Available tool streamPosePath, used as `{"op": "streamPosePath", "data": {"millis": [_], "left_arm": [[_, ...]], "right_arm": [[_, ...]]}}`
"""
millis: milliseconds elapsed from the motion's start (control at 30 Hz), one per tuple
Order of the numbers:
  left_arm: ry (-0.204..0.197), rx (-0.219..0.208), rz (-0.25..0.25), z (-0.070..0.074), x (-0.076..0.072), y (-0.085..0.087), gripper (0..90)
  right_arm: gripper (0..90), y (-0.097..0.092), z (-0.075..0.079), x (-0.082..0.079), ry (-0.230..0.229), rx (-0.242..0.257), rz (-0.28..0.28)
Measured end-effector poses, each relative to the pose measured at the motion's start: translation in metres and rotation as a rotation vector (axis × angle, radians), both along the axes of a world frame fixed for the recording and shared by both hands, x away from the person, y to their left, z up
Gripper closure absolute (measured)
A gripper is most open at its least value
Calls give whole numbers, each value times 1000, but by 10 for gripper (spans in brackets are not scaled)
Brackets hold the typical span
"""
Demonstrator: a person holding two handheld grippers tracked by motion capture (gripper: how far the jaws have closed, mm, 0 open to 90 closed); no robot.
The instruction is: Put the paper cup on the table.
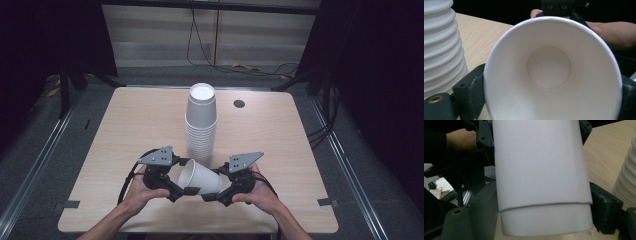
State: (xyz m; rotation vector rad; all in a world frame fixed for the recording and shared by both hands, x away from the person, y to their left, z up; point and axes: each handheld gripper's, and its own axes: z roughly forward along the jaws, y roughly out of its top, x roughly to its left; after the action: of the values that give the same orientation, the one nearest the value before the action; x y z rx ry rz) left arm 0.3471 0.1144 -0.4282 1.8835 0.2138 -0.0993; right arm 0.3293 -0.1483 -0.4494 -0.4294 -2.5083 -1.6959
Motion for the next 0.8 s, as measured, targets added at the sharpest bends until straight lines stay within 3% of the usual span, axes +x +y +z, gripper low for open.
{"op": "streamPosePath", "data": {"millis": [100,300,400,567,800], "left_arm": [[-1,17,2,-1,2,2,82],[-4,10,23,0,3,5,82],[6,32,32,0,3,8,81],[31,44,53,-2,7,12,82],[36,71,82,-3,13,16,82]], "right_arm": [[145,-3,0,2,3,-21,-26],[139,-4,0,3,-5,-31,-42],[137,-5,0,4,5,-58,-49],[139,-10,0,7,16,-52,-67],[139,-18,-1,11,17,-52,-107]]}}
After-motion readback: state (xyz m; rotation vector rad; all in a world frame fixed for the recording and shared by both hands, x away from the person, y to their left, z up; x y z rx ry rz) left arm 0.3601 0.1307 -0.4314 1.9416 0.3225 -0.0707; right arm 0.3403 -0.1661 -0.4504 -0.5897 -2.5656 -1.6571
